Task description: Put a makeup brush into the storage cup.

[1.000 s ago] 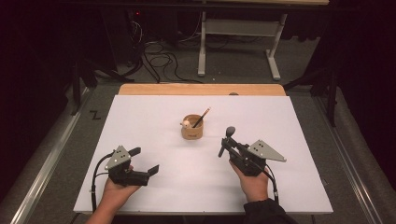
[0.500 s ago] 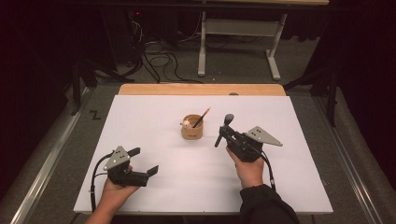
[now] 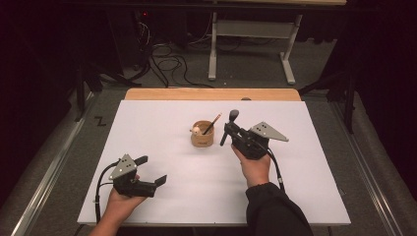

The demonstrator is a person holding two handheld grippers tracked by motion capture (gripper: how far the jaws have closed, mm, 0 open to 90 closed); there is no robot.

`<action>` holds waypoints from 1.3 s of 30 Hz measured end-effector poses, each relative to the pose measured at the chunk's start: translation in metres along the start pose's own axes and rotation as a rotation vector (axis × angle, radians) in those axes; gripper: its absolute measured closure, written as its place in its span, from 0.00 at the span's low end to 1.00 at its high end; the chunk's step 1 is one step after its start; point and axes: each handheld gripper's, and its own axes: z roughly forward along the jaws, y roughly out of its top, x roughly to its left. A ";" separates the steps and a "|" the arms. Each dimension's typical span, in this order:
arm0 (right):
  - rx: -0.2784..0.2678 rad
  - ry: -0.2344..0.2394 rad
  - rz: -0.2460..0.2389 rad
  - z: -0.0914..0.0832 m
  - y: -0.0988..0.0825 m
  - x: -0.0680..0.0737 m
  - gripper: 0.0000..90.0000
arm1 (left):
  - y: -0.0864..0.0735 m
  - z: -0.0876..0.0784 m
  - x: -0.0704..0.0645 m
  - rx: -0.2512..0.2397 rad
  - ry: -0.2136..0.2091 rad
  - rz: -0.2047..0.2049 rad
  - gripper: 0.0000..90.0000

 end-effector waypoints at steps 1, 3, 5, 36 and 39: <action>0.004 0.000 0.001 0.002 0.001 0.000 0.88 | 0.000 0.000 0.000 0.001 0.000 0.002 0.00; 0.005 -0.005 -0.004 0.005 0.002 0.000 0.88 | 0.000 0.001 -0.001 0.006 0.000 0.006 0.00; 0.007 -0.003 -0.003 0.010 0.004 0.001 0.88 | 0.000 0.001 -0.002 0.011 -0.001 0.014 0.00; 0.045 -0.027 -0.030 0.065 0.014 0.008 0.88 | 0.002 -0.004 0.000 -0.010 -0.003 0.008 0.00; 0.049 -0.035 -0.031 0.068 0.012 0.008 0.88 | 0.002 -0.006 0.002 -0.020 0.000 -0.003 0.00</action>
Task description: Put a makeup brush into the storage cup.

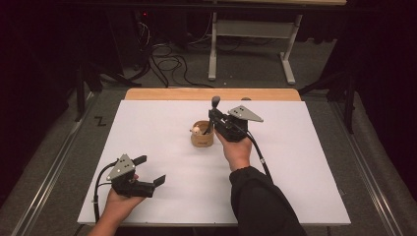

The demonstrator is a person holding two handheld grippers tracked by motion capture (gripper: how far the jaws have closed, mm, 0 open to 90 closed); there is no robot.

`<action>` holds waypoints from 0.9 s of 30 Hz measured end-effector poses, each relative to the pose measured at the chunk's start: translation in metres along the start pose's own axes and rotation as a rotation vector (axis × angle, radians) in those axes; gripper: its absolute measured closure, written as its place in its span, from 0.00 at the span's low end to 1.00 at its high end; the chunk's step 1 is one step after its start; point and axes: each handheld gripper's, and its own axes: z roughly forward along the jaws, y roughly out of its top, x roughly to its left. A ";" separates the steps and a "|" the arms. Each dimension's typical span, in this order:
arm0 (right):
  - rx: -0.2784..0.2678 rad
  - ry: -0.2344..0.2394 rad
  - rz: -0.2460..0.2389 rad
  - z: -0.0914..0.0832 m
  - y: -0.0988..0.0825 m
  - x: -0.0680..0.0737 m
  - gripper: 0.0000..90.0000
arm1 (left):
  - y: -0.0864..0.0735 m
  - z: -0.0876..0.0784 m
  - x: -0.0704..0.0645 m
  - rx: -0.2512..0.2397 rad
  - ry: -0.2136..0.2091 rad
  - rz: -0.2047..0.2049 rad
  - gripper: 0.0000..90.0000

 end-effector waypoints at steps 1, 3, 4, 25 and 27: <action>0.001 0.001 0.003 0.001 0.000 0.000 0.88 | 0.000 0.000 0.001 0.001 0.001 0.000 0.00; 0.002 -0.002 -0.004 0.002 -0.001 0.000 0.88 | -0.001 0.000 0.001 0.002 0.002 -0.003 0.00; 0.003 -0.002 -0.001 0.003 -0.001 -0.001 0.88 | -0.001 0.000 0.000 0.005 0.000 -0.002 0.00; 0.049 -0.025 -0.018 0.017 -0.014 0.002 0.87 | 0.000 0.001 0.000 0.009 -0.011 0.000 0.00; 0.053 -0.027 -0.020 0.018 -0.015 0.002 0.87 | 0.000 0.002 0.000 0.010 -0.012 0.000 0.00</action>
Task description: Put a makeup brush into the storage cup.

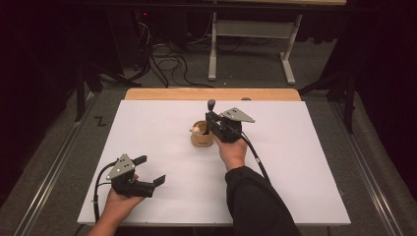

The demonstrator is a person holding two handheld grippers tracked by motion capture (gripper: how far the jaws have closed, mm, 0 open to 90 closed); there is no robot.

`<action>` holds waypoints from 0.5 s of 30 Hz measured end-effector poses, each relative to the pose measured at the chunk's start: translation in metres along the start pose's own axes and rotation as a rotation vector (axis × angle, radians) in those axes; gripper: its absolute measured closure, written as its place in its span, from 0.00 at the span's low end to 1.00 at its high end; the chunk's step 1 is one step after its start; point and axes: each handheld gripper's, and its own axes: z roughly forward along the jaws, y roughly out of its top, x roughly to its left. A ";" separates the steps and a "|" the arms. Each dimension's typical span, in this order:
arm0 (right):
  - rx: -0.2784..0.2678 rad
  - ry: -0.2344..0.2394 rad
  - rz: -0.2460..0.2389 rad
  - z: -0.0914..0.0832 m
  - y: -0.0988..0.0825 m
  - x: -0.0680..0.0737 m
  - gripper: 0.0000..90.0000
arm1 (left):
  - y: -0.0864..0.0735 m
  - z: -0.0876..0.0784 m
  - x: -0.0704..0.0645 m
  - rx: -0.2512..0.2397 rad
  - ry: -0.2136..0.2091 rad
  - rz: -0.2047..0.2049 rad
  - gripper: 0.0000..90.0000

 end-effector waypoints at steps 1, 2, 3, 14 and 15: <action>0.002 0.002 0.003 0.000 0.000 0.000 0.88 | 0.000 0.000 0.000 0.001 0.001 0.002 0.00; 0.003 0.002 0.002 0.001 -0.001 -0.001 0.87 | 0.000 0.000 0.000 0.002 0.001 0.003 0.00; 0.004 0.002 0.000 0.001 -0.001 -0.001 0.87 | 0.000 0.001 0.000 0.002 -0.001 0.002 0.00; 0.021 0.003 0.007 0.005 -0.010 0.000 0.87 | -0.001 0.002 0.000 0.009 0.000 0.007 0.00; 0.024 0.002 0.011 0.005 -0.011 0.000 0.87 | -0.001 0.002 0.000 0.008 0.000 0.007 0.00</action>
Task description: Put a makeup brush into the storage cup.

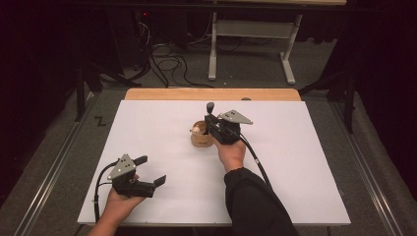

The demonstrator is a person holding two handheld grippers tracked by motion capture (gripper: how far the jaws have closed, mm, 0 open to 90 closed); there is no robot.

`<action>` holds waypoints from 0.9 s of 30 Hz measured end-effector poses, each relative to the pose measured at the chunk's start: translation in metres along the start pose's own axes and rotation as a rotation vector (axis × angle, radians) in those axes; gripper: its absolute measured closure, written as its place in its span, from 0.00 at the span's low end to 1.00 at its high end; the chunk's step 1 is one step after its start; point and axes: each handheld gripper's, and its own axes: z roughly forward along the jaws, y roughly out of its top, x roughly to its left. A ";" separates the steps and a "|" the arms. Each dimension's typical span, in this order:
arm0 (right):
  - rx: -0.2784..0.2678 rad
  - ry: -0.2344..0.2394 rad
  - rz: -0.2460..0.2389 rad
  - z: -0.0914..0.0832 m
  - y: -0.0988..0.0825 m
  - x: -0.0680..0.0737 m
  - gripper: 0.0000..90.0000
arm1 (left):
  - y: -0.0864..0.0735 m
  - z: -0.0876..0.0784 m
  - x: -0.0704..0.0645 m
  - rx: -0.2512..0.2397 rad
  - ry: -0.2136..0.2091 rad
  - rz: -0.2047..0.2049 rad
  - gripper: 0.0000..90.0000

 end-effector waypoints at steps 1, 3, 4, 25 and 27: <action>0.000 -0.002 -0.001 0.001 -0.001 0.000 0.87 | 0.000 0.000 0.000 0.001 0.001 0.001 0.00; 0.004 -0.001 0.005 0.001 -0.003 -0.001 0.87 | 0.000 0.000 0.000 0.001 0.002 0.000 0.00; 0.005 -0.002 0.004 0.001 -0.004 -0.001 0.87 | 0.000 0.000 0.000 0.002 0.001 0.001 0.00; 0.023 0.005 0.027 0.004 -0.008 -0.003 0.72 | 0.000 0.001 0.001 0.005 0.000 0.003 0.00; 0.030 0.019 0.070 0.003 -0.007 -0.005 0.61 | -0.001 0.001 0.001 0.006 0.000 0.005 0.00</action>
